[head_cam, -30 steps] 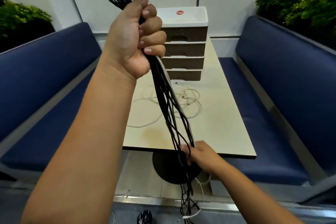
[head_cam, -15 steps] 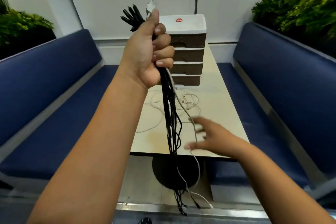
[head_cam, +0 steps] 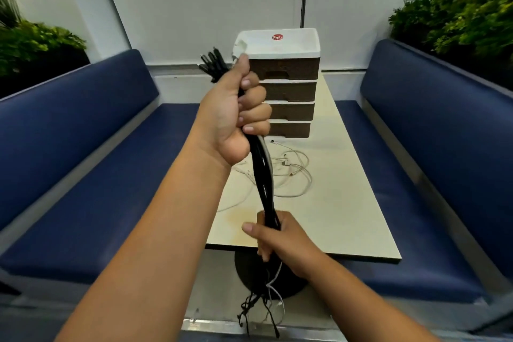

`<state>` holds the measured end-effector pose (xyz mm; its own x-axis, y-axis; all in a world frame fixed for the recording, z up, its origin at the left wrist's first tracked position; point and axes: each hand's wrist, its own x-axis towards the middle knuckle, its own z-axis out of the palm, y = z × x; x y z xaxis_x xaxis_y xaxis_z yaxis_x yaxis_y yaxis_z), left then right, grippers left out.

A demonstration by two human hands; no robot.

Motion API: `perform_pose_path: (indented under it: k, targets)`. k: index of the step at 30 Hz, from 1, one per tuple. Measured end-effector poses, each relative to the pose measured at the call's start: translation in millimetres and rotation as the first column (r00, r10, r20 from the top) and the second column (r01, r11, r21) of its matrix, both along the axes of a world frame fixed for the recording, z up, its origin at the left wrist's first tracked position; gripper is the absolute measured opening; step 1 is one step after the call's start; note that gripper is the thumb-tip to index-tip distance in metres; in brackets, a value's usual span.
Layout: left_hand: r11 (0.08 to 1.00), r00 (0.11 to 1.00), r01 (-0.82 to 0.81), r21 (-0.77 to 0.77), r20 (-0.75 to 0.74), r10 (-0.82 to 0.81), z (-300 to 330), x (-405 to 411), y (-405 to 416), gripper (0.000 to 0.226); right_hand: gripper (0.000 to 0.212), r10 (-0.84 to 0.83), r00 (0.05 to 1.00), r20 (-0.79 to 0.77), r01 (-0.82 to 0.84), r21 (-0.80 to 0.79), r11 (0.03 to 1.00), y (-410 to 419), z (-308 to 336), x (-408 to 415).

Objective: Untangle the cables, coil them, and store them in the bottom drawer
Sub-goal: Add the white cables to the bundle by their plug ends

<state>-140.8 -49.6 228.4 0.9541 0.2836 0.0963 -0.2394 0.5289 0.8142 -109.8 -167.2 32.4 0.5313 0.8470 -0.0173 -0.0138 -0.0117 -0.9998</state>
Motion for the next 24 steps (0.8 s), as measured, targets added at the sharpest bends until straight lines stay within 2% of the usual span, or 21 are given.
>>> perform_pose_path:
  k: [6, 9, 11, 14, 17, 19, 21, 22, 23, 24]
  targets:
    - [0.998, 0.996, -0.031, -0.052, 0.077, 0.035, 4.5, -14.1, 46.7, 0.049, 0.046, 0.112, 0.993, 0.028, -0.102, -0.250, 0.963, -6.0, -63.6, -1.3]
    - [0.997, 0.993, -0.055, -0.054, 0.102, 0.060, 6.6, -19.3, 66.4, 0.047, 0.043, 0.198, 0.980, 0.037, -0.171, -0.367, 0.914, -4.1, -85.4, 1.7]
    - [0.997, 0.992, -0.054, -0.056, 0.109, 0.059, 5.4, -18.9, 76.9, 0.047, 0.044, 0.194, 0.981, 0.032, -0.160, -0.440, 0.884, -0.7, -94.8, 4.2]
    - [0.997, 0.996, -0.044, -0.067, 0.080, 0.050, -1.7, -10.3, 87.3, 0.046, 0.046, 0.174, 0.979, 0.110, -0.093, -0.519, 0.850, 8.9, -105.3, 8.5]
    - [0.997, 0.998, -0.051, -0.060, 0.021, 0.052, -11.1, 3.8, 96.5, 0.047, 0.035, 0.283, 0.956, 0.080, -0.187, -0.578, 0.795, 21.9, -103.7, 16.2]
    - [0.997, 0.998, -0.055, -0.062, -0.005, 0.055, -16.9, 10.7, 102.8, 0.048, 0.023, 0.414, 0.909, 0.041, -0.304, -0.615, 0.728, 25.8, -94.0, 23.2]
    - [0.996, 0.999, -0.043, -0.077, -0.026, 0.041, -22.8, 14.4, 110.4, 0.048, 0.057, 0.552, 0.833, 0.045, -0.359, -0.716, 0.599, 25.5, -87.1, 38.1]
    - [0.996, 0.999, -0.039, -0.083, -0.038, 0.036, -26.4, 15.2, 115.0, 0.048, 0.067, 0.630, 0.772, 0.078, -0.339, -0.789, 0.512, 25.4, -81.9, 44.8]
    - [0.996, 0.998, -0.039, -0.086, -0.048, 0.035, -30.4, 15.4, 118.5, 0.048, 0.064, 0.705, 0.701, 0.107, -0.304, -0.850, 0.431, 24.8, -75.0, 52.8]
    - [0.995, 0.998, -0.040, -0.089, -0.060, 0.034, -34.3, 15.0, 120.7, 0.047, 0.050, 0.753, 0.647, 0.117, -0.269, -0.890, 0.369, 24.9, -65.9, 60.2]
